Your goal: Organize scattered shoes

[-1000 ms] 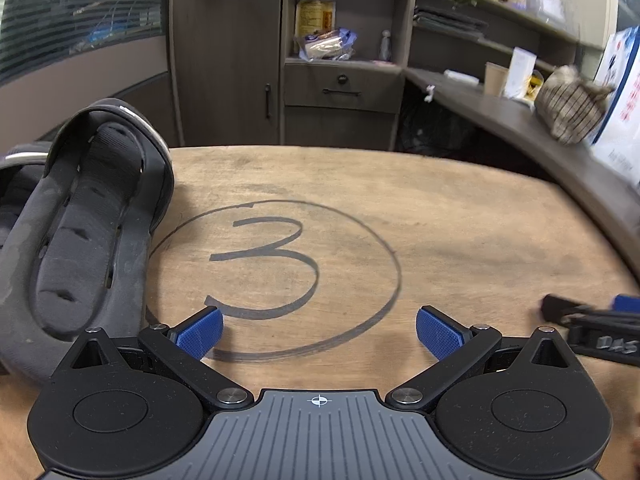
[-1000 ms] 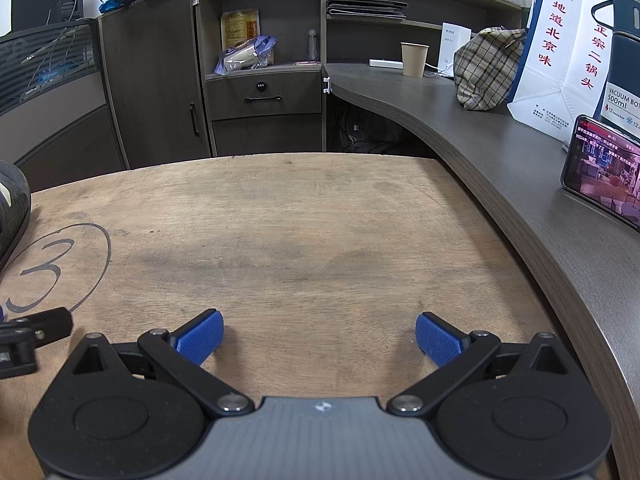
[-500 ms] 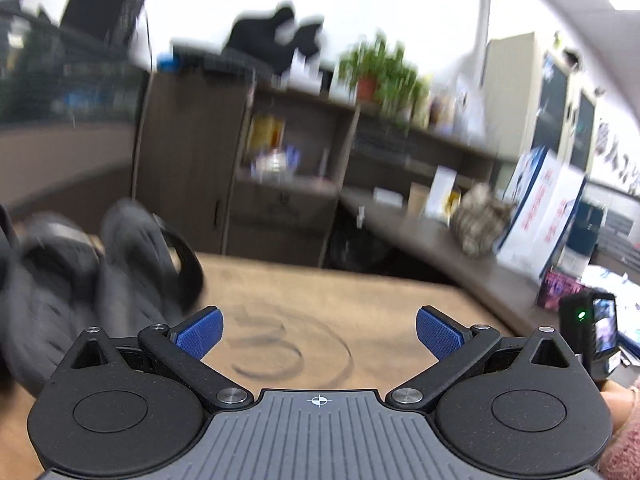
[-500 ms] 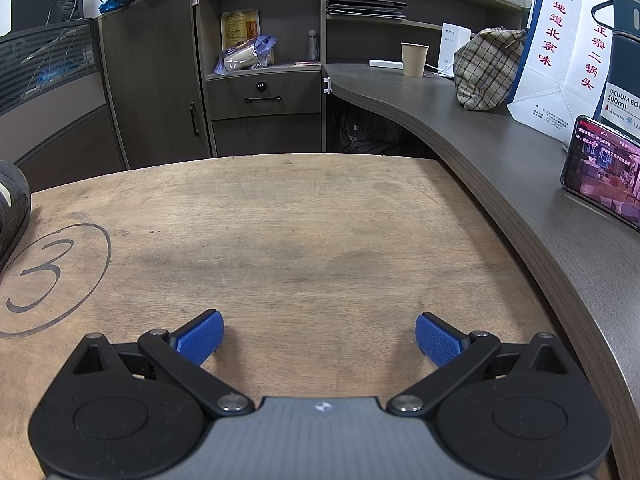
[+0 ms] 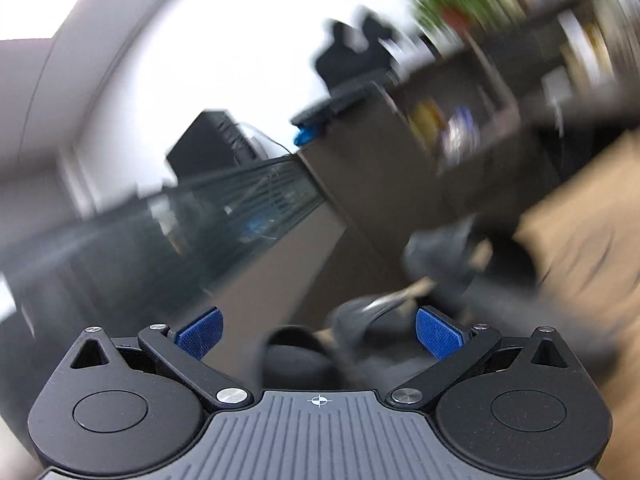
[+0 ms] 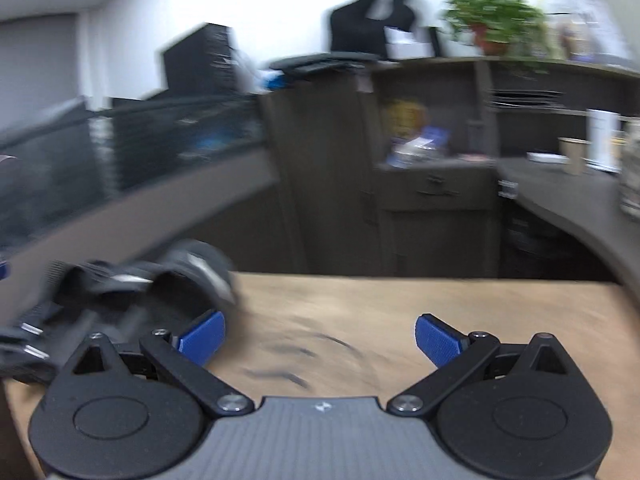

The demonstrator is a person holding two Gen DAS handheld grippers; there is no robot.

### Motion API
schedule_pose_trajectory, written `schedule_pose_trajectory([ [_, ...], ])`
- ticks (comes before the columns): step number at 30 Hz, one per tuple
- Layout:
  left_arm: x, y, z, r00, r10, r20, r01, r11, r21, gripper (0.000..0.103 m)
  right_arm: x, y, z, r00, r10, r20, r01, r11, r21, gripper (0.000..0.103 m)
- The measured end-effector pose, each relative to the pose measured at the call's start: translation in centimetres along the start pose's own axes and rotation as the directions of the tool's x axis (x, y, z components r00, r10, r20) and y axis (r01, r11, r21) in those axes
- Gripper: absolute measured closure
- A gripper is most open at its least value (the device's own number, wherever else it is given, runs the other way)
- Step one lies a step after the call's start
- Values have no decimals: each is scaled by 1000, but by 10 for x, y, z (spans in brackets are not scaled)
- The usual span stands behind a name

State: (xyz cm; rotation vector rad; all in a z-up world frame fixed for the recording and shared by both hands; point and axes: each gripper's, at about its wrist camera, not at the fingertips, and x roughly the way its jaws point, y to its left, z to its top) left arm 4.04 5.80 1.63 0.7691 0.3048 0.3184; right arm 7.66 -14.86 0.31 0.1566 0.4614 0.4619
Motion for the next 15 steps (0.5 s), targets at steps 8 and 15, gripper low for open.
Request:
schedule_pose_trajectory([
  [8, 64, -30, 8, 992, -110, -59, 123, 943, 308, 0, 78, 31, 6, 978, 174, -119, -170, 985, 38, 10],
  [15, 110, -50, 8, 976, -119, -182, 180, 912, 368, 34, 128, 49, 9, 976, 125, -179, -120, 992, 42, 23],
])
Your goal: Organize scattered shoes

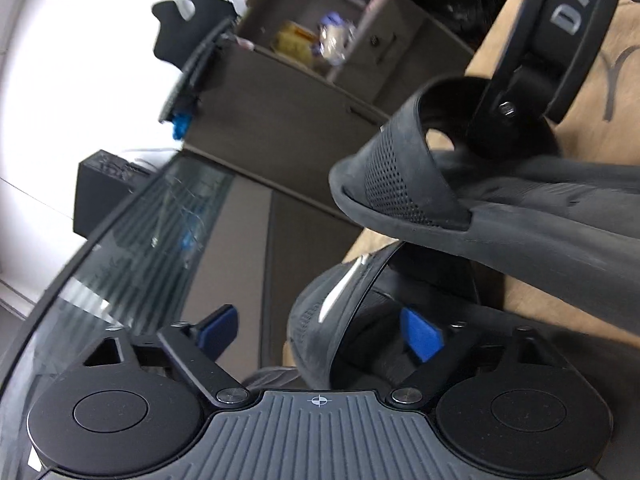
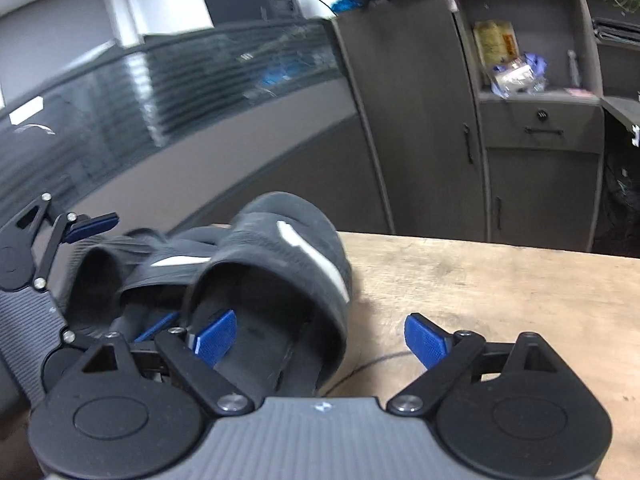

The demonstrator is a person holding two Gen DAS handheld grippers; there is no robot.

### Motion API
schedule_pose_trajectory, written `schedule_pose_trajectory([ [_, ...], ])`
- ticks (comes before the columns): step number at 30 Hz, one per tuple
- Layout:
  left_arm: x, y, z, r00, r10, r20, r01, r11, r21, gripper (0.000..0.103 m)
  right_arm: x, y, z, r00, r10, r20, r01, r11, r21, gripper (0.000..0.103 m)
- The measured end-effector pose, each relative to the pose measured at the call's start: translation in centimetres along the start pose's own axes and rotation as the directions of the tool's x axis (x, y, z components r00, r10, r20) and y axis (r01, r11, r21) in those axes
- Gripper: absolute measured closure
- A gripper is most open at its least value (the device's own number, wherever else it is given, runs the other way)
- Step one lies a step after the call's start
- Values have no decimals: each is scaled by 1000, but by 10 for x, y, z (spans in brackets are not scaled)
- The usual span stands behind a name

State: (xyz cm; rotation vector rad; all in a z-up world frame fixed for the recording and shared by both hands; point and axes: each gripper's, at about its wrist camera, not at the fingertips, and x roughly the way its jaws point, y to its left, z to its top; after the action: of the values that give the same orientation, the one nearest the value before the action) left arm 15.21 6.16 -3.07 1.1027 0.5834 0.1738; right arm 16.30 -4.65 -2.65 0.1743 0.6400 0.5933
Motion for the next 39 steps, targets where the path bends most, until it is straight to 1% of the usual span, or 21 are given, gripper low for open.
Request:
schedule_pose_trajectory([
  [1, 5, -2, 2, 1000, 0, -20, 0, 1000, 8, 49, 6, 1, 2, 1000, 4, -4, -4, 1000, 0, 30],
  [2, 10, -2, 4, 999, -2, -35, 2, 1000, 7, 57, 9, 3, 3, 1000, -5, -4, 5, 1000, -5, 51],
  [3, 13, 0, 3, 999, -10, -42, 9, 1000, -12, 72, 12, 6, 3, 1000, -14, -4, 14, 1000, -10, 64],
  [4, 16, 3, 3, 999, -18, -48, 16, 999, -31, 76, 15, 8, 4, 1000, -23, -3, 23, 1000, -16, 69],
  [5, 18, 6, 2, 998, -30, -51, 27, 998, -54, 76, 15, 10, 4, 999, -37, 2, 37, 999, -33, 80],
  [6, 17, 10, 1, 998, -49, -44, 45, 996, -83, 76, 15, 11, 5, 999, -50, 6, 50, 998, -49, 82],
  [9, 10, 19, -7, 996, -88, -8, 86, 983, -162, 78, 4, 8, 5, 998, -69, 13, 70, 995, -68, 81],
  [11, 3, 23, -13, 994, -106, 32, 111, 966, -234, 79, -2, 5, 6, 996, -86, 25, 87, 994, -64, 81],
  [12, -2, 24, -15, 993, -102, 52, 112, 957, -266, 82, -11, 3, 4, 993, -113, 43, 116, 991, -63, 81],
  [15, -24, 27, -19, 988, -92, 122, 130, 927, -353, 82, -25, -1, 3, 988, -142, 66, 146, 987, -70, 81],
  [16, -31, 27, -20, 986, -89, 143, 137, 917, -375, 82, -38, -4, 0, 985, -159, 73, 164, 984, -76, 81],
  [18, -44, 25, -17, 980, -87, 179, 153, 906, -394, 82, -48, -8, -1, 981, -178, 79, 184, 980, -73, 81],
  [22, -62, 20, -5, 967, -91, 238, 186, 888, -420, 82, -92, -25, -10, 953, -272, 136, 278, 960, -31, 81],
  [25, -85, 10, 11, 946, -95, 310, 229, 872, -432, 82, -121, -40, -13, 921, -346, 178, 352, 936, -3, 81],
  [26, -89, 9, 16, 940, -101, 326, 244, 866, -436, 82, -124, -42, -14, 917, -356, 180, 362, 932, -1, 81],
  [27, -91, 9, 20, 934, -108, 340, 259, 860, -440, 82, -139, -53, -16, 897, -401, 188, 407, 914, 6, 81],
  [28, -96, 7, 26, 924, -121, 362, 285, 849, -445, 82, -143, -58, -17, 889, -417, 187, 423, 906, 11, 81],
  [31, -108, 0, 41, 895, -161, 415, 356, 819, -449, 82, -168, -91, -26, 844, -509, 172, 508, 860, 54, 81],
  [34, -113, -6, 54, 870, -205, 449, 418, 790, -449, 82, -185, -122, -35, 794, -588, 155, 579, 809, 106, 81],
  [37, -117, -13, 66, 855, -228, 466, 447, 780, -438, 82, -193, -148, -41, 751, -646, 135, 633, 763, 129, 81],
  [39, -117, -18, 73, 850, -237, 470, 458, 773, -439, 82, -196, -163, -41, 735, -668, 118, 651, 744, 150, 81],
])
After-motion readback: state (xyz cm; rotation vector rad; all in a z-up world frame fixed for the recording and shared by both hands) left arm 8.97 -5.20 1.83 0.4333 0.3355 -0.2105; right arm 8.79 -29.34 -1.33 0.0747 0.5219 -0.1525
